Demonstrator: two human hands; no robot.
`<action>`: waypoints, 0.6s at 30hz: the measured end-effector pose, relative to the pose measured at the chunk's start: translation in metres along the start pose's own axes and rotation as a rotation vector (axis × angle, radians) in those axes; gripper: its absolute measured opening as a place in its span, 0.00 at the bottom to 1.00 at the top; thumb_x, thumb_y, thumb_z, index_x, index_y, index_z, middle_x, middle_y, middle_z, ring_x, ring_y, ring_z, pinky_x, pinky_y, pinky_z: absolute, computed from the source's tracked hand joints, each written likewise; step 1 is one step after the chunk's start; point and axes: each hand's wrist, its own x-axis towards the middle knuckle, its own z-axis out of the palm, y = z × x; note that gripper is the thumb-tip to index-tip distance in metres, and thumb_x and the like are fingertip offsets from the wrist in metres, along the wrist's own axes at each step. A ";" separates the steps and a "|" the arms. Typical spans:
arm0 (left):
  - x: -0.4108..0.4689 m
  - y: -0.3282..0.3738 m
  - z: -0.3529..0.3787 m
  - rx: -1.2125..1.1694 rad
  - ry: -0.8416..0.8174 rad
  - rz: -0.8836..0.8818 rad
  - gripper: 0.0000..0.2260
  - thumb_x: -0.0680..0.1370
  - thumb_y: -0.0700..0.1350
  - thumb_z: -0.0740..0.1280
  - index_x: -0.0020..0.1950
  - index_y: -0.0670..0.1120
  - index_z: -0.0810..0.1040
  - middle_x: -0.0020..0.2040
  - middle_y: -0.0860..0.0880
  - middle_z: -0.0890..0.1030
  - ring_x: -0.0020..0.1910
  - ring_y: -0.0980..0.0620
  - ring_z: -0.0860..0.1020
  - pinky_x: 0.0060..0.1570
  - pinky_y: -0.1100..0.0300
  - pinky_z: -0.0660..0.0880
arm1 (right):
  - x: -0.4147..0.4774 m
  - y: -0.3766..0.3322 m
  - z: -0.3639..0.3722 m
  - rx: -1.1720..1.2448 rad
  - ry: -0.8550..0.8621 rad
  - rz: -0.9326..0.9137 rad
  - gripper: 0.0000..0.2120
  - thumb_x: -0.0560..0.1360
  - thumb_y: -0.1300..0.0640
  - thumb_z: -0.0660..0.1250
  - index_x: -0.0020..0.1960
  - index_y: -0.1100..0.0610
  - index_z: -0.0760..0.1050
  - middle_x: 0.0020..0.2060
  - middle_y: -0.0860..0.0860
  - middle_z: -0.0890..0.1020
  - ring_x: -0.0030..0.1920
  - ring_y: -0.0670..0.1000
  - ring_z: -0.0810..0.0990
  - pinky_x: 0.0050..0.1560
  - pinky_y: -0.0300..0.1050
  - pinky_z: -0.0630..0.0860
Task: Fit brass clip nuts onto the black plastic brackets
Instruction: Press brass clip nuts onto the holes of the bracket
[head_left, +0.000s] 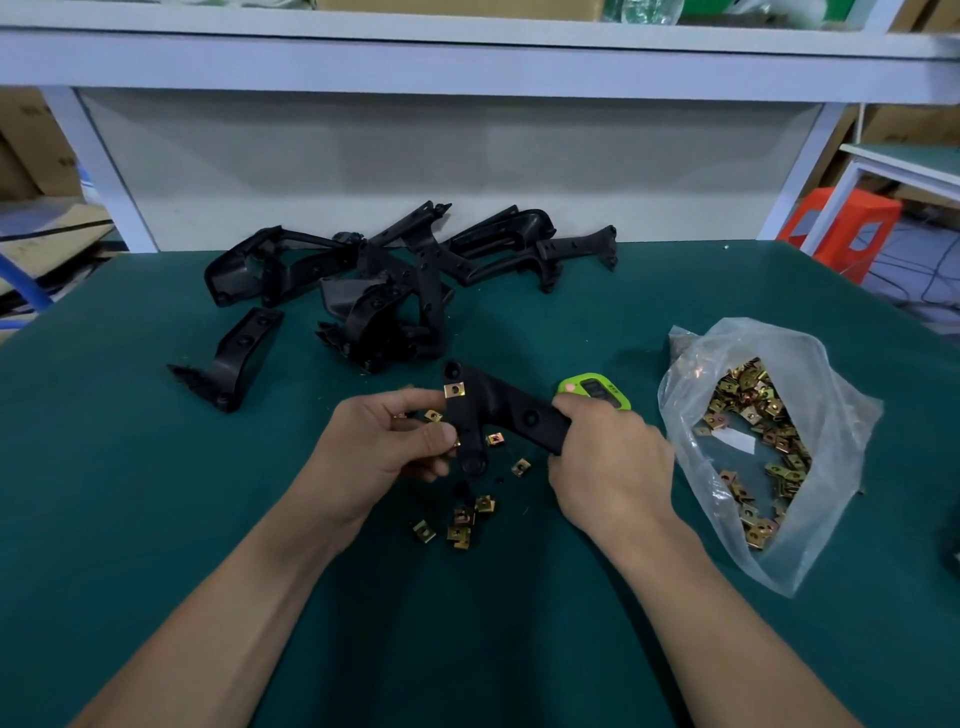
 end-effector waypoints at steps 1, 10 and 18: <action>0.000 0.000 0.001 -0.002 0.012 0.007 0.17 0.65 0.45 0.78 0.53 0.46 0.87 0.37 0.42 0.84 0.30 0.51 0.80 0.32 0.62 0.78 | -0.001 0.000 0.000 -0.017 0.006 -0.005 0.12 0.71 0.61 0.68 0.43 0.47 0.69 0.31 0.46 0.73 0.35 0.57 0.73 0.36 0.47 0.64; -0.003 -0.006 0.016 -0.082 0.209 0.042 0.11 0.71 0.40 0.78 0.48 0.55 0.88 0.34 0.44 0.79 0.22 0.53 0.72 0.25 0.64 0.70 | -0.008 -0.008 0.001 -0.076 0.058 -0.021 0.12 0.70 0.64 0.64 0.43 0.48 0.68 0.26 0.46 0.64 0.26 0.51 0.63 0.28 0.43 0.53; -0.002 -0.003 0.010 -0.039 0.163 0.005 0.14 0.73 0.39 0.77 0.54 0.56 0.84 0.39 0.42 0.75 0.23 0.54 0.65 0.24 0.65 0.67 | -0.007 -0.006 0.004 -0.071 0.025 -0.031 0.12 0.70 0.63 0.66 0.43 0.48 0.67 0.27 0.45 0.66 0.29 0.54 0.66 0.28 0.44 0.54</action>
